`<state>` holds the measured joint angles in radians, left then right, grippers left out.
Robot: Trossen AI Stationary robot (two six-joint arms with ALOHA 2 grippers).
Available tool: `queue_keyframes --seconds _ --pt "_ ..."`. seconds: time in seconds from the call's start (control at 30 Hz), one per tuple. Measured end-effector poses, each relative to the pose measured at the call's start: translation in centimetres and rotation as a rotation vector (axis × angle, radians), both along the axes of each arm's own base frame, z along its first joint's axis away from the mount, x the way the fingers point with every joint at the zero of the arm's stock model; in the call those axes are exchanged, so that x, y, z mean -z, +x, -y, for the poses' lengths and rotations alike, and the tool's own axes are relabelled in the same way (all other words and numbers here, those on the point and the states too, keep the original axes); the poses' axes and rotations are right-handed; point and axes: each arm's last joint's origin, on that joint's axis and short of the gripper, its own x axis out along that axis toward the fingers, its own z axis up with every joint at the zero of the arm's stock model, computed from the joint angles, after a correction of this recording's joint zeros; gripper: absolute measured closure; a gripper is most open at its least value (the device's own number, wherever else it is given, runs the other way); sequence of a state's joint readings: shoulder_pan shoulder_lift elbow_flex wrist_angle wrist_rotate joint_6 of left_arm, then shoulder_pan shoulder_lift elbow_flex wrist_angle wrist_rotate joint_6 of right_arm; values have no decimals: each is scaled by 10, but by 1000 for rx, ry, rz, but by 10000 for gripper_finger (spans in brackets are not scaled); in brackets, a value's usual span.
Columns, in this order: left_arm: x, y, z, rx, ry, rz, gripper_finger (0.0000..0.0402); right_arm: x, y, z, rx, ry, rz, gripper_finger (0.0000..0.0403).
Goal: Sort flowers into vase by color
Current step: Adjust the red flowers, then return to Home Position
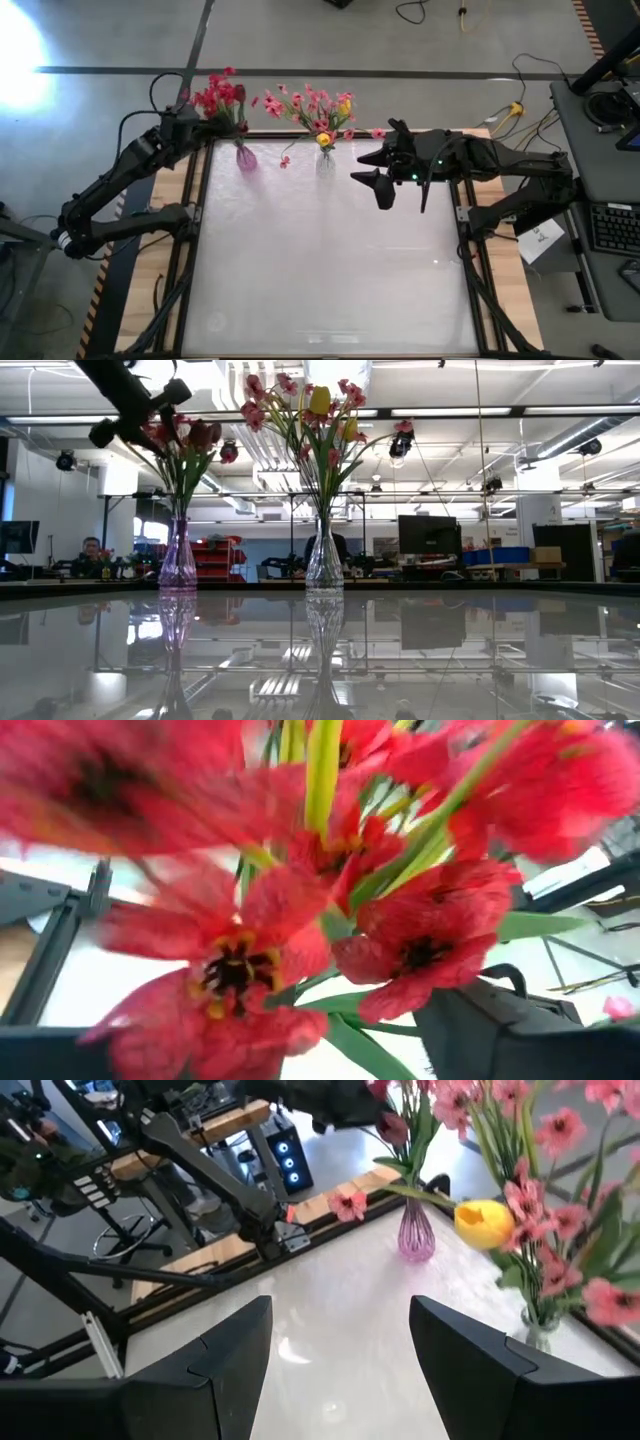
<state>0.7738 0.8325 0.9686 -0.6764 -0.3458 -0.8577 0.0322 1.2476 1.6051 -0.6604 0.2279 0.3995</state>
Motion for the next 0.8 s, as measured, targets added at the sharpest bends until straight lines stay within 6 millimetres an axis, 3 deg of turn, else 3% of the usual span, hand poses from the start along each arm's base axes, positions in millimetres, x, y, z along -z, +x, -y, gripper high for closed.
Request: queue_keyframes --seconds 0.2,0.37,0.5,0.63,0.8 --pt "-10 -5 15 230 45 -4 163 4 -3 0 7 16 -48 174" --pt "-13 -1 37 520 109 -42 143 7 -3 -1 -43 -55 -81 174" --pt "-15 5 62 708 205 -38 152 20 -1 -2 -166 -49 -95 178" --pt "-14 16 91 971 383 33 176 38 5 -3 -287 -27 1 200" --pt "8 25 124 1237 527 99 226 60 -3 -4 -324 -98 146 255"
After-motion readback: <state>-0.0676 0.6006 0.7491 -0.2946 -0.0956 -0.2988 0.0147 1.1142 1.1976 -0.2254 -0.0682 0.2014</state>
